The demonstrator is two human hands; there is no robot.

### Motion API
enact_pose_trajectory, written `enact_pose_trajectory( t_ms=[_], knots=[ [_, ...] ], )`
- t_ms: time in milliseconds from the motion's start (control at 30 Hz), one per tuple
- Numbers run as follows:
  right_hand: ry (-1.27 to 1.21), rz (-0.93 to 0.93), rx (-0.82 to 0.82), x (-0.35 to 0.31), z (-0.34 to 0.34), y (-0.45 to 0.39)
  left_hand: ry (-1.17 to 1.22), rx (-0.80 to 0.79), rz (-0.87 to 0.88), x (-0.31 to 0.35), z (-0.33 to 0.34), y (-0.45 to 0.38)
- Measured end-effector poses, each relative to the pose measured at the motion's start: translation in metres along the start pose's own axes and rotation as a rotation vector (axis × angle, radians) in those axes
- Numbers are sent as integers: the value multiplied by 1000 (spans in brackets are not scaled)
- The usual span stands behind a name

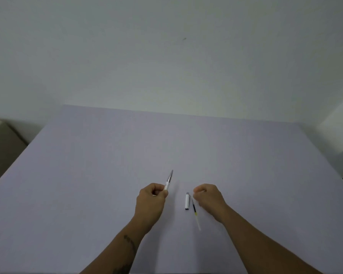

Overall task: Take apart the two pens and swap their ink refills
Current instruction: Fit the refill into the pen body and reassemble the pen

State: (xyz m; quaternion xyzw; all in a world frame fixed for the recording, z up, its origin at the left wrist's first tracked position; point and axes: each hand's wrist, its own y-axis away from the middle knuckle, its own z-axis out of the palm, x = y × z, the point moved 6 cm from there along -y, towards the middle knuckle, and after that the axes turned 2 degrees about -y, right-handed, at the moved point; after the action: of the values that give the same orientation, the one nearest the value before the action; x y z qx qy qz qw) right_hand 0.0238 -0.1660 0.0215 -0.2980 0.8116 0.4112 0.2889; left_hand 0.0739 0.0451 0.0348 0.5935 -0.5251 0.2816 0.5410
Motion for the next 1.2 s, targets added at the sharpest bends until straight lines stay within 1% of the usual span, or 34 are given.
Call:
enact_pose_trajectory(
  t_ms=[67,200,367,467,600,800,867,900,933,1067,1133,1200],
  knots=[
    [267,-22,7,13,1,-6,-9,-31,-37,-9,1,0],
    [483,-74,32,17,13,-13,-59,-78,-78,-26,3,6],
    [602,-125,45,9,38,-30,-147,-72,-118,-38,0,3],
    [664,-119,86,4,44,-36,-157,-52,-126,-38,-6,0],
    [743,-108,91,2,50,-40,-161,-33,-134,-39,-12,-3],
    [757,-73,56,-2,51,-40,-161,-36,-143,-40,-12,-4],
    [713,-53,32,-5,50,-37,-157,-39,-140,-40,-11,-4],
    [643,-43,14,-7,49,-36,-154,-41,-141,-39,-12,-3],
    [528,-38,-9,-10,49,-35,-153,-41,-142,-39,-12,-3],
    [-115,-66,-111,-36,47,-24,-150,-39,-141,-37,-15,-2],
    [-277,-80,-131,-47,42,-18,-152,-45,-128,-35,-13,0],
    [-342,-90,-141,-53,39,-11,-159,-55,-112,-32,-10,1]
  ],
)
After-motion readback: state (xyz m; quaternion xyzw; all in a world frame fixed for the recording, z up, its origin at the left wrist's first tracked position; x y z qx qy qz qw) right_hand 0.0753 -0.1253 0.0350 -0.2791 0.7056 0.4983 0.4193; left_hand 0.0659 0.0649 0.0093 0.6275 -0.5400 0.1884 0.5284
